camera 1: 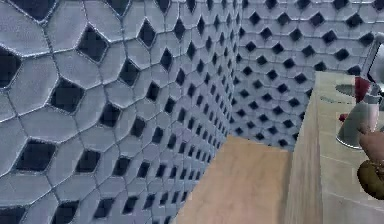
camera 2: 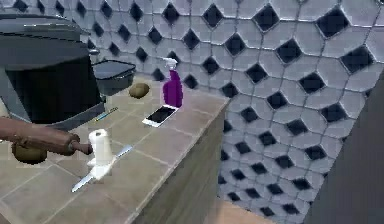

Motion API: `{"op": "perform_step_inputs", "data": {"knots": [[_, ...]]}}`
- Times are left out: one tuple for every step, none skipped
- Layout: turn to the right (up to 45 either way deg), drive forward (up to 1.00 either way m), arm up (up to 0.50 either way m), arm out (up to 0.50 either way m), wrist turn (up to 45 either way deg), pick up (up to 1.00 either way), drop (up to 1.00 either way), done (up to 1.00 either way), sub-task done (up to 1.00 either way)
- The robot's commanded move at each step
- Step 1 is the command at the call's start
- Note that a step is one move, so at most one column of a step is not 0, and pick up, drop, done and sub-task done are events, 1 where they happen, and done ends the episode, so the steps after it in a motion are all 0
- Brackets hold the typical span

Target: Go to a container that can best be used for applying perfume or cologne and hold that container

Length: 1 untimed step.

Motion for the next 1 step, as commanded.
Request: {"op": "perform_step_inputs", "data": {"knots": [[45.0,0.0,0.0,0.0,0.0,0.0,0.0,0.0,0.0]]}}
